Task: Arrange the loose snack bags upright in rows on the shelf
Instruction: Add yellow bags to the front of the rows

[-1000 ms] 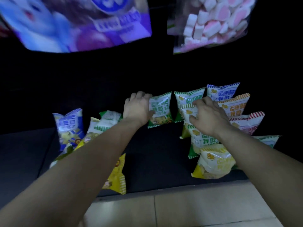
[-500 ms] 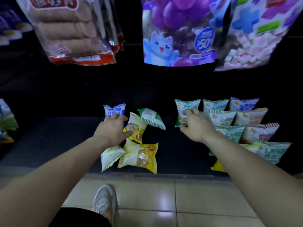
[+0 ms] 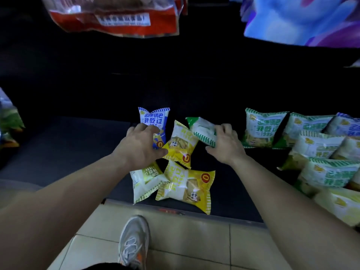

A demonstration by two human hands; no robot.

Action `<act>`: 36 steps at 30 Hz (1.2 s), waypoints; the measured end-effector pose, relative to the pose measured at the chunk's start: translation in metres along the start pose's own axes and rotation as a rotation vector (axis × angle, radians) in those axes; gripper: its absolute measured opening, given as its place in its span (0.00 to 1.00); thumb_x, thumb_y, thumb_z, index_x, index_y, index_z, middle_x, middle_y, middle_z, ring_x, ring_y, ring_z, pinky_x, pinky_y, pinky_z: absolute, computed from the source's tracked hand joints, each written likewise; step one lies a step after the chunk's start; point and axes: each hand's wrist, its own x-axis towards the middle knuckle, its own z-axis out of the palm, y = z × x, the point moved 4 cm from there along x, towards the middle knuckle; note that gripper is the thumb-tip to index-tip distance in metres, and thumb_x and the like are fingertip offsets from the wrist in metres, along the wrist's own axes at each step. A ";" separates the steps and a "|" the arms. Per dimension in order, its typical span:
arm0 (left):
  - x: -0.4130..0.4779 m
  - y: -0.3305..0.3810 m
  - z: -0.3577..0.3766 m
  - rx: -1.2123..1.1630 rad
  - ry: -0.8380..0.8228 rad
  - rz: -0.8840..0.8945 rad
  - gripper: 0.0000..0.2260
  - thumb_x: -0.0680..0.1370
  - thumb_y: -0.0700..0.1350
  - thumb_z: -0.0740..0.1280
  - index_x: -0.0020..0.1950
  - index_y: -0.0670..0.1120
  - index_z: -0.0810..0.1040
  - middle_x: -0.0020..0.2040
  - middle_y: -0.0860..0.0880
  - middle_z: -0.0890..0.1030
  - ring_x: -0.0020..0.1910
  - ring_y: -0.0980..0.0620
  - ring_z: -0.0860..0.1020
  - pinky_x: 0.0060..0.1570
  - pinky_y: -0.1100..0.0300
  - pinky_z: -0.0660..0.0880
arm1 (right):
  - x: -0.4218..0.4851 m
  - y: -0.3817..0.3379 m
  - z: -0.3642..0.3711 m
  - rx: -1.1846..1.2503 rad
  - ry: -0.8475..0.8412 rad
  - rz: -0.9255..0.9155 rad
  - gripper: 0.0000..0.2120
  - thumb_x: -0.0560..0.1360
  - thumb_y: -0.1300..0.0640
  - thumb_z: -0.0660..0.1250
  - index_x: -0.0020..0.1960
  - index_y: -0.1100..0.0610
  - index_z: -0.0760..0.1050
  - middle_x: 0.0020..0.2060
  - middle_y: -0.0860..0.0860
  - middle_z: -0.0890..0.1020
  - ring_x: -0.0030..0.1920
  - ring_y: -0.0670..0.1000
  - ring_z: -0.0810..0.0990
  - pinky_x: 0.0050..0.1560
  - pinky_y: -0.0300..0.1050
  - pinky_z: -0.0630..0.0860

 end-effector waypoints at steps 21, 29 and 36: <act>-0.011 0.051 -0.012 -0.095 -0.005 0.089 0.33 0.75 0.61 0.69 0.75 0.49 0.64 0.71 0.46 0.68 0.72 0.43 0.63 0.67 0.46 0.68 | -0.064 0.026 -0.133 0.208 0.208 -0.136 0.21 0.78 0.46 0.68 0.67 0.54 0.75 0.62 0.53 0.80 0.61 0.56 0.78 0.56 0.56 0.77; -0.052 0.116 -0.010 -0.387 -0.108 0.255 0.33 0.72 0.57 0.74 0.74 0.51 0.67 0.63 0.53 0.77 0.64 0.53 0.75 0.57 0.60 0.73 | -0.171 0.065 -0.157 0.232 0.059 -0.136 0.23 0.79 0.49 0.67 0.72 0.55 0.71 0.72 0.54 0.72 0.72 0.53 0.70 0.70 0.56 0.70; -0.082 0.195 0.007 -0.664 -0.339 0.448 0.34 0.70 0.42 0.78 0.73 0.48 0.67 0.62 0.49 0.79 0.58 0.51 0.80 0.55 0.59 0.79 | -0.193 0.066 -0.171 0.272 0.074 -0.167 0.19 0.77 0.48 0.69 0.66 0.50 0.74 0.68 0.52 0.75 0.69 0.51 0.73 0.66 0.54 0.74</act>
